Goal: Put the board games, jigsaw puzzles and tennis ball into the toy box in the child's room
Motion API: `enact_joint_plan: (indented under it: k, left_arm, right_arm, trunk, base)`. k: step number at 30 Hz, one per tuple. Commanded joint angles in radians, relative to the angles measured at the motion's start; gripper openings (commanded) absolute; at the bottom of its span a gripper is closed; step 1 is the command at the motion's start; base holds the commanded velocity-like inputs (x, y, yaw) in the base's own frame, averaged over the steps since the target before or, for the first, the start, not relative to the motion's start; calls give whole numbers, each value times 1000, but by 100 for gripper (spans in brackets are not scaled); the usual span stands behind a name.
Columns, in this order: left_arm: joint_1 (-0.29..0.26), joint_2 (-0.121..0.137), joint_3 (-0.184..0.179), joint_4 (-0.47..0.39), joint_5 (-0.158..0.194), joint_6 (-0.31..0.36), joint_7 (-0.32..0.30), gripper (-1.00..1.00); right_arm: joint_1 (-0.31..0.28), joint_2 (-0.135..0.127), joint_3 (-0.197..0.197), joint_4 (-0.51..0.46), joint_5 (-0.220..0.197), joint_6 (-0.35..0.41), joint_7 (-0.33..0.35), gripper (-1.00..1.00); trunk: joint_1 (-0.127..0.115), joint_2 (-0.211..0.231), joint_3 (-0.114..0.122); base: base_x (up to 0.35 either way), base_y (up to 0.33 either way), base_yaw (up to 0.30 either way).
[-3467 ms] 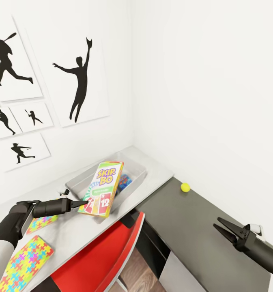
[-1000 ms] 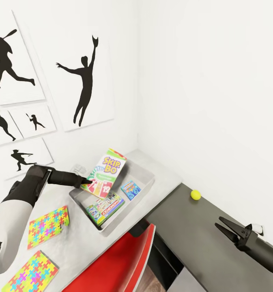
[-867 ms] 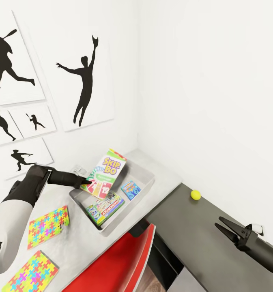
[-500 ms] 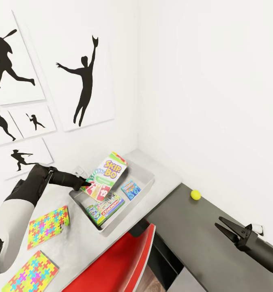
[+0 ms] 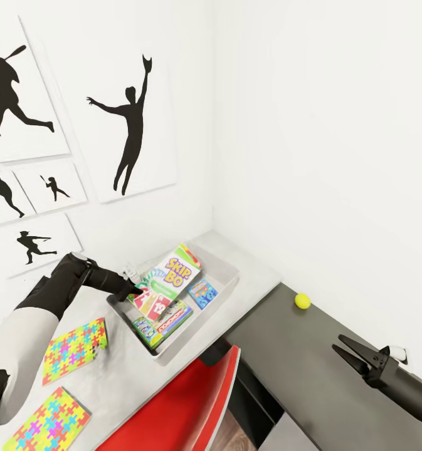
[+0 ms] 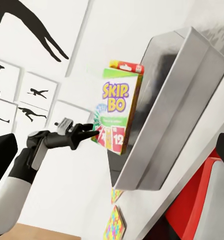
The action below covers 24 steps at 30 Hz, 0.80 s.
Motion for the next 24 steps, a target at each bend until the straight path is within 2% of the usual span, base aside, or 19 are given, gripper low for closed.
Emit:
enact_joint_plan:
  k: [1,4,7,22,23,24]
  left_arm:
    - [-1,1,-22,-1,-3,10,-5,-100]
    - [-1,1,-64,2,-2,10,-4,-100]
    - [-1,0,-83,4,-2,10,-3,-100]
    - [-1,0,-90,6,-2,12,-1,-100]
    - [-1,0,-90,6,-2,12,-1,100]
    - [-1,0,-90,6,-2,12,-1,100]
  right_arm:
    - [0,0,-1,-1,-3,5,0,100]
    - [0,0,-1,0,-3,5,0,100]
    - [0,0,-1,0,-3,6,0,100]
    - [0,0,-1,0,-3,5,0,100]
    - [0,0,-1,0,-3,5,0,100]
    - [0,0,-1,0,-3,5,0,100]
  trunk:
    - [1,-2,-2]
    - [1,-2,-2]
    - [1,-2,-2]
    - [1,-2,-2]
    - [1,-2,-2]
    - [1,-2,-2]
  base:
    - [0,0,0]
    - [0,0,0]
    - [0,0,0]
    - [0,0,0]
    - [0,0,0]
    - [0,0,0]
